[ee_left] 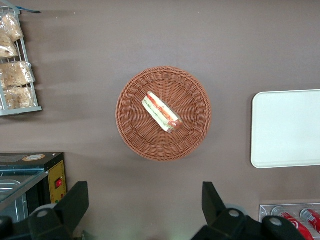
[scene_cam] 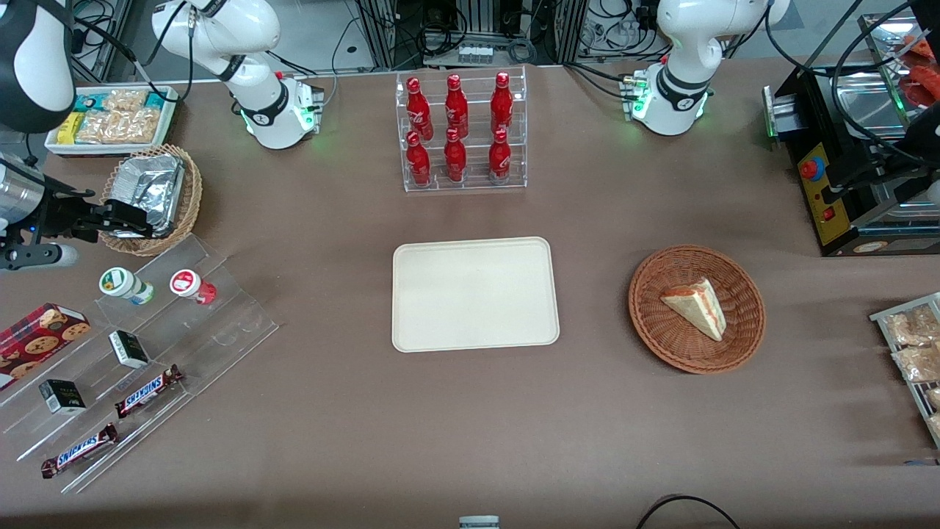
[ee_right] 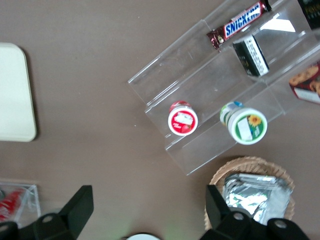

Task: Place green gum on tray
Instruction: 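Move the right gripper down toward the green-and-white gum canister on the rack, then close the right gripper on the green gum canister and lift it, then carry the held gum canister over the cream tray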

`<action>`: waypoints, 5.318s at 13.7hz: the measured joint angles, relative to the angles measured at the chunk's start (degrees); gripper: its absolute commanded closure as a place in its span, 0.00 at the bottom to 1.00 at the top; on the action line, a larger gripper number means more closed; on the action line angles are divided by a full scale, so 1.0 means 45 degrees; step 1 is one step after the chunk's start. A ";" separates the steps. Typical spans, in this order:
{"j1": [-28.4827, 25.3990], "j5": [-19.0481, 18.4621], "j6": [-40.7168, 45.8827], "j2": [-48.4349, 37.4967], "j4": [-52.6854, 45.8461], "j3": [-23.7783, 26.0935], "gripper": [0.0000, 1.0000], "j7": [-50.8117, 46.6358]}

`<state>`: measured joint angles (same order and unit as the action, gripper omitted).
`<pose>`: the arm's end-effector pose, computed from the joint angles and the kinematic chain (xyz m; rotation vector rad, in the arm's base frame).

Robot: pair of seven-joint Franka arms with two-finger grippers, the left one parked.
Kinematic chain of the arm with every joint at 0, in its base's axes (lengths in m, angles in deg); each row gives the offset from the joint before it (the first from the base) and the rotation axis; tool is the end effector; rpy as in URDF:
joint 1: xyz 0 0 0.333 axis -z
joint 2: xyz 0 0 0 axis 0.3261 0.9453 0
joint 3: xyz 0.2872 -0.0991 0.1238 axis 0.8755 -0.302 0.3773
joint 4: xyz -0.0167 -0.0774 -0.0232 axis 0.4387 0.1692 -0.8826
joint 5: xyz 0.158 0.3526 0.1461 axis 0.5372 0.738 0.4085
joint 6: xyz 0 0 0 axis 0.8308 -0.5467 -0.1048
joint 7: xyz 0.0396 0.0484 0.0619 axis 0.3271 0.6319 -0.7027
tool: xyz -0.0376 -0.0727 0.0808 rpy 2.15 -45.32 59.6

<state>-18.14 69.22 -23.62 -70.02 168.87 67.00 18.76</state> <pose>0.5518 -0.0600 0.5468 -3.0960 -0.1652 0.1981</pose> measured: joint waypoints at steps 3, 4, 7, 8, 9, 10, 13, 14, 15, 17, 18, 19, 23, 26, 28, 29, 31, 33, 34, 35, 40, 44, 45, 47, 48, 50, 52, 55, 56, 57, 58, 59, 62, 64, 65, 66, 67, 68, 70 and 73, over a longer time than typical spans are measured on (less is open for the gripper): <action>0.0370 -0.0453 -0.0777 0.0043 0.0454 -0.0024 0.00 0.2992; 0.0525 -0.0538 -0.1038 0.0056 0.0586 -0.0028 0.00 0.4213; 0.1195 -0.0555 -0.2100 0.0204 0.1048 -0.0041 0.00 0.7402; 0.1402 -0.0555 -0.2523 0.0267 0.1229 -0.0044 0.00 0.8226; 0.1608 -0.0555 -0.3030 0.0335 0.1445 -0.0048 0.00 0.8940; 0.1790 -0.0555 -0.3532 0.0386 0.1701 -0.0053 0.00 0.9430; 0.2085 -0.0555 -0.4575 0.0469 0.2325 -0.0055 0.00 1.0109; 0.2177 -0.0555 -0.4867 0.0491 0.2492 -0.0055 0.00 1.0321; 0.2276 -0.0554 -0.5180 0.0501 0.2712 -0.0053 0.00 1.0475; 0.2478 -0.0553 -0.5845 0.0508 0.3225 -0.0055 0.00 1.0655; 0.2522 -0.0552 -0.6120 0.0512 0.3452 -0.0055 0.00 1.0744; 0.2530 -0.0548 -0.6329 0.0513 0.3614 -0.0054 0.00 1.0787; 0.2604 -0.0532 -0.7264 0.0534 0.4306 -0.0054 0.00 1.0798; 0.2617 -0.0532 -0.7863 0.0546 0.4738 -0.0054 0.00 1.0821; 0.2617 -0.0532 -0.8176 0.0589 0.4932 -0.0054 0.00 1.0828; 0.2618 -0.0532 -0.8314 0.0660 0.4975 -0.0054 0.00 1.0850; 0.2621 -0.0532 -0.8531 0.0834 0.5014 -0.0054 0.09 1.0924; 0.2637 -0.0531 -0.8628 0.0896 0.5085 -0.0054 0.52 1.0988; 0.2642 -0.0531 -0.8648 0.0895 0.5106 -0.0054 0.73 1.1018; 0.2643 -0.0531 -0.8650 0.0895 0.5122 -0.0054 0.91 1.1040; 0.2643 -0.0530 -0.8650 0.0879 0.5138 -0.0054 1.00 1.1064; 0.2635 -0.0531 -0.7807 0.0703 0.4634 0.0007 1.00 1.1088; 0.2629 -0.0530 -0.7345 0.0642 0.4329 0.0059 1.00 1.1087; 0.2517 -0.0519 -0.6597 0.0573 0.3706 0.0146 1.00 1.0993; 0.2339 -0.0514 -0.6334 0.0549 0.3451 0.0160 1.00 1.0769; 0.1845 -0.0513 -0.5621 0.0533 0.2929 0.0184 1.00 1.0161; 0.1307 -0.0511 -0.4924 0.0533 0.2434 0.0209 1.00 0.9304; 0.0325 -0.0508 -0.4060 0.0534 0.1942 0.0236 1.00 0.7544; -0.0061 -0.0506 -0.3888 0.0536 0.1883 0.0243 1.00 0.6850; -0.0490 -0.0505 -0.3731 0.0541 0.1878 0.0252 1.00 0.6077; -0.0928 -0.0502 -0.3565 0.0556 0.1878 0.0257 1.00 0.5295; -0.1408 -0.0500 -0.3444 0.0586 0.1878 0.0259 1.00 0.4442; -0.3042 -0.0492 -0.3392 0.0901 0.1879 0.0279 1.00 0.1855; -0.4212 -0.0487 -0.3392 0.1248 0.1868 0.0296 1.00 -0.0050; -0.4822 -0.0486 -0.3394 0.1444 0.1789 0.0303 1.00 -0.1062; -0.5424 -0.0466 -0.3402 0.1704 0.1601 0.0309 1.00 -0.2083; -0.5955 -0.0331 -0.3413 0.2041 0.1318 0.0319 1.00 -0.3017; -0.6425 0.0025 -0.3430 0.2480 0.0927 0.0322 1.00 -0.3872; -0.7217 0.0722 -0.3473 0.3598 -0.0104 0.0316 1.00 -0.5293; -0.8190 0.1056 -0.3970 0.5300 -0.1614 0.0309 1.00 -0.7249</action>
<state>-54.99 73.97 -41.49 -46.17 161.61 68.40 -13.86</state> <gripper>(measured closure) 0.414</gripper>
